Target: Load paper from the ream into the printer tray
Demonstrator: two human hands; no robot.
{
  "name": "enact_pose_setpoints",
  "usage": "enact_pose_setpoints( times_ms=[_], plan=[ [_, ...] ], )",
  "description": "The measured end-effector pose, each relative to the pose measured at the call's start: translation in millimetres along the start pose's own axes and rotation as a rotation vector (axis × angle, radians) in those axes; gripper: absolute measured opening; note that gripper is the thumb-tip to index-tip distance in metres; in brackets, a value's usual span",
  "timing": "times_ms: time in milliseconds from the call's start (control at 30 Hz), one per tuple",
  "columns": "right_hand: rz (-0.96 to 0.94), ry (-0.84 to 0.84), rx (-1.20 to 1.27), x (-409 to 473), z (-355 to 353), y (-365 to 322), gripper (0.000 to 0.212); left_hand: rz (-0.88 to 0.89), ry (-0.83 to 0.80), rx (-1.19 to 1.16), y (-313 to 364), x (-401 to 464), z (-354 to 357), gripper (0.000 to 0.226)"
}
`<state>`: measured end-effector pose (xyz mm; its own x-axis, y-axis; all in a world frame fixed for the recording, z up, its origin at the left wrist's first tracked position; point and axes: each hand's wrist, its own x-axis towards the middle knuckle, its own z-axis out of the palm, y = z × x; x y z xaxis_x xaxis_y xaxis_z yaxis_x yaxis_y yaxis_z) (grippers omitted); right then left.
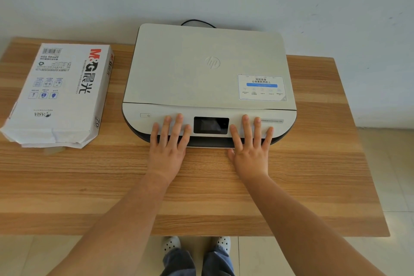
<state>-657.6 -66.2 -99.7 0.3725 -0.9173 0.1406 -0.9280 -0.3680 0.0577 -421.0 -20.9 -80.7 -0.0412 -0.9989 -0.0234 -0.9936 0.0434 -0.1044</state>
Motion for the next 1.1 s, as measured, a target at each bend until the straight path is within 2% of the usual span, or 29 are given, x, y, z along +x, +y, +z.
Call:
enact_pose_setpoints(
  times_ms=[367,600,767,900,1100],
  plan=[
    [0.026,-0.096,-0.032,1.0,-8.1,-4.1,0.084,-0.029,-0.03,0.057,5.9,1.2,-2.3,0.1],
    [0.023,-0.215,-0.07,0.1,-33.8,-5.2,0.085,0.021,-0.052,0.024,3.0,-0.9,-23.2,0.084],
    [0.047,-0.312,0.012,-2.1,-58.9,-7.4,0.092,0.044,-0.119,-0.019,-2.9,-8.5,-42.2,0.081],
    [0.012,-0.385,0.089,-0.8,-87.6,-4.9,0.087,0.069,-0.2,-0.053,-5.1,-14.7,-67.1,0.078],
    [0.047,-0.34,0.211,-0.3,-143.6,2.8,0.077,-0.044,-0.274,-0.163,-3.5,-19.1,-126.5,0.08]
  ],
)
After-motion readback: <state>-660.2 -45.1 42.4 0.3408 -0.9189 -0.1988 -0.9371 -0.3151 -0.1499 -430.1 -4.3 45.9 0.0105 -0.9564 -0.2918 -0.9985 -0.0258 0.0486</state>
